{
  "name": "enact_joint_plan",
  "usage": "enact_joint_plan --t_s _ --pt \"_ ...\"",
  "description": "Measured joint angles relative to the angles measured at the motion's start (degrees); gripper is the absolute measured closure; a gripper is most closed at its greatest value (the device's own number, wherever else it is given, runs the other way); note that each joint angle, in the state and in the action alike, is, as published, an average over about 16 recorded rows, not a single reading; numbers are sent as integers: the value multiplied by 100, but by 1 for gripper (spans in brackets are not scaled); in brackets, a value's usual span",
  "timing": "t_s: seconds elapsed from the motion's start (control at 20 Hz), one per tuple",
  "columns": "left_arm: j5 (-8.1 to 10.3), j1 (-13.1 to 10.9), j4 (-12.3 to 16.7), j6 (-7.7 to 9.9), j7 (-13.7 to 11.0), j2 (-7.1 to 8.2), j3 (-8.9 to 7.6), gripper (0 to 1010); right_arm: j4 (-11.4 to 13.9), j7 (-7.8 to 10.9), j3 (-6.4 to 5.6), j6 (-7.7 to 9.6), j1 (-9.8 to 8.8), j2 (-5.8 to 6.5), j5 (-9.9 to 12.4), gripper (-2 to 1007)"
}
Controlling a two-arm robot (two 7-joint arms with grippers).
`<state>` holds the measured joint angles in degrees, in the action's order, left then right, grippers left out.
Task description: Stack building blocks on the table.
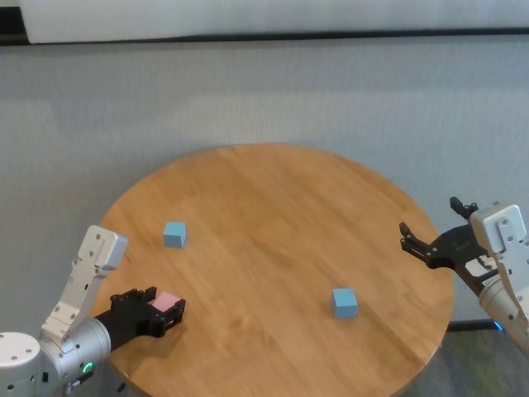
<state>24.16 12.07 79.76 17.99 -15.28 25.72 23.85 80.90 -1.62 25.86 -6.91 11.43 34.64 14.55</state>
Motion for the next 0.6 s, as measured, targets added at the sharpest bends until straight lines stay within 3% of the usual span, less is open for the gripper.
enact_joint_plan --t_s 0.3,0.6 --pt "4 -2 4 -3 1 4 2 501 0 0 0 0 0 0 0 5" --pt "-25 -17 27 -62 -45 17 1 585 0 0 0 0 0 0 0 5"
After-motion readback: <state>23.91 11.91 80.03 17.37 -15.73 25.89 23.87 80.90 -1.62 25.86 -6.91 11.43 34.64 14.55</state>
